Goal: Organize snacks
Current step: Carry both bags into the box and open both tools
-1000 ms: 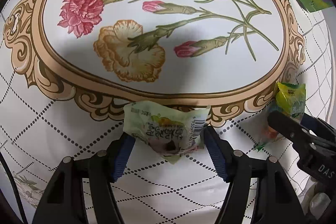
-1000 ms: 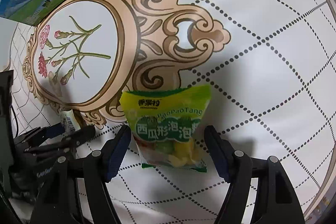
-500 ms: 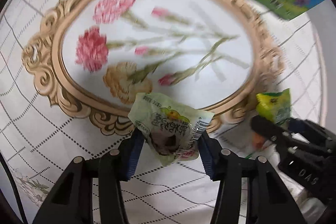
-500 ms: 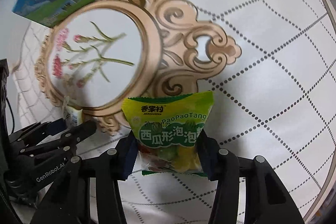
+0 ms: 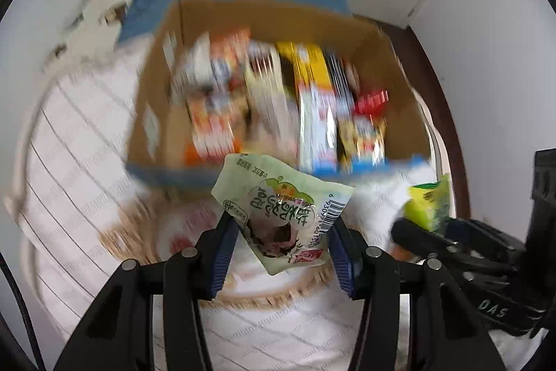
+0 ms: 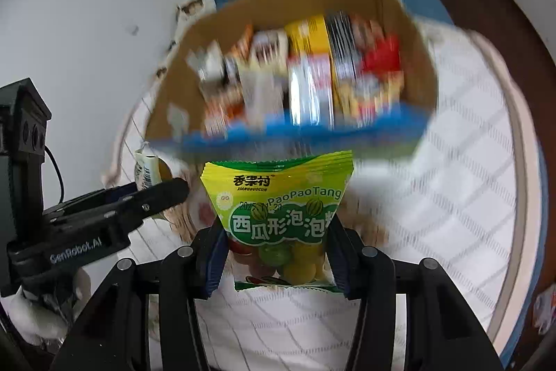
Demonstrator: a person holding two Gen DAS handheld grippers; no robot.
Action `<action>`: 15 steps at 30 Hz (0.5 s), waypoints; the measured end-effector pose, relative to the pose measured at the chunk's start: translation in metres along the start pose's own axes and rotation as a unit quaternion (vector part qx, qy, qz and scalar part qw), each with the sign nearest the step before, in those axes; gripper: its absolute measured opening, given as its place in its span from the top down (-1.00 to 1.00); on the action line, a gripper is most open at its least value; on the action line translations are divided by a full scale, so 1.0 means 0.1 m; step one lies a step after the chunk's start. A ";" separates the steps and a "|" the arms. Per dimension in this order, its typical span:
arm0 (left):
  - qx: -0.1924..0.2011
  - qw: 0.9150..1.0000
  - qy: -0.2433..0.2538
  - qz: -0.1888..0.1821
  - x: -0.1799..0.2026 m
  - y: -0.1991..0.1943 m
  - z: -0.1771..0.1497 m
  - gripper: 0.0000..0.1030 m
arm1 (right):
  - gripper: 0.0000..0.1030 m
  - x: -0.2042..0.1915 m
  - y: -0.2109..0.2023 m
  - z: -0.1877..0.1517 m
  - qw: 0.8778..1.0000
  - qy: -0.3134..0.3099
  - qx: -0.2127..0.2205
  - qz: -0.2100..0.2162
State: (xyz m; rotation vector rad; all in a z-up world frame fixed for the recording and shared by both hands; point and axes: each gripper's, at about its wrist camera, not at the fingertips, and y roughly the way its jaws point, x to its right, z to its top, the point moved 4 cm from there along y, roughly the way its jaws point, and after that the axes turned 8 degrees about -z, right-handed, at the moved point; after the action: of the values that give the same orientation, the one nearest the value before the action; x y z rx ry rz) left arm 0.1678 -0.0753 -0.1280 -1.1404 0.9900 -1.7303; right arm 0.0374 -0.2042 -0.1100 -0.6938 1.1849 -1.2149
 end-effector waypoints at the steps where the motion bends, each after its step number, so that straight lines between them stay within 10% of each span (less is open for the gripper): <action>1: 0.003 1.000 0.000 0.005 -0.04 -0.04 0.11 0.08 | -0.03 -0.01 -0.05 0.14 1.000 -0.004 0.010 -0.004; 15: -0.086 0.990 -0.034 0.109 -0.88 0.87 0.83 0.03 | -0.03 0.19 0.63 1.49 0.996 0.002 -0.014 -0.088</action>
State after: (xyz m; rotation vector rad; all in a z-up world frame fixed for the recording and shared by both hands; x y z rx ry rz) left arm 0.2871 -0.0393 -0.2104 -1.1438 1.1932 -1.4457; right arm 0.1966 -0.2318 -0.1292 -0.8315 1.1658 -1.3483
